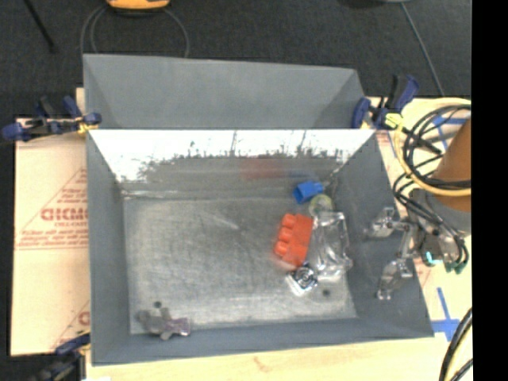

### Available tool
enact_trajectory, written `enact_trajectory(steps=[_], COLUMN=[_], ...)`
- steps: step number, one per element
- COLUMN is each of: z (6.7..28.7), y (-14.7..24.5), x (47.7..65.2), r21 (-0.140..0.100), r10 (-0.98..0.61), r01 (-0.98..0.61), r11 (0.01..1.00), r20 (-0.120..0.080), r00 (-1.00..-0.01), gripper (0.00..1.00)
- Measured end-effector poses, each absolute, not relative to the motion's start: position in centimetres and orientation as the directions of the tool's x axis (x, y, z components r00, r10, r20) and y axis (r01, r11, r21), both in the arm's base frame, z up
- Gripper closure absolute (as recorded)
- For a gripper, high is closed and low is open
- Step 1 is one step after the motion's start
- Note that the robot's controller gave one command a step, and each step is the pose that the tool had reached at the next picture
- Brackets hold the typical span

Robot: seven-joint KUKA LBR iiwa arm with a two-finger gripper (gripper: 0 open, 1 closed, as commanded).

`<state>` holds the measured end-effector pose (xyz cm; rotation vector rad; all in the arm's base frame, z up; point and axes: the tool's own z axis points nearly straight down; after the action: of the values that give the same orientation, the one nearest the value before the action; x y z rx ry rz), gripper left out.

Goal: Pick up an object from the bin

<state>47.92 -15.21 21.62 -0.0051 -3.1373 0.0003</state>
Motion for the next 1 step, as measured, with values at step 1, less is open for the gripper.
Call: enact_trajectory(steps=[1], z=[13.05], y=[-14.81], x=[62.04], r21=[0.001], r10=[0.054], r01=[0.054], r11=[0.999], r20=[-0.005], r00=[-0.999], gripper=[0.00])
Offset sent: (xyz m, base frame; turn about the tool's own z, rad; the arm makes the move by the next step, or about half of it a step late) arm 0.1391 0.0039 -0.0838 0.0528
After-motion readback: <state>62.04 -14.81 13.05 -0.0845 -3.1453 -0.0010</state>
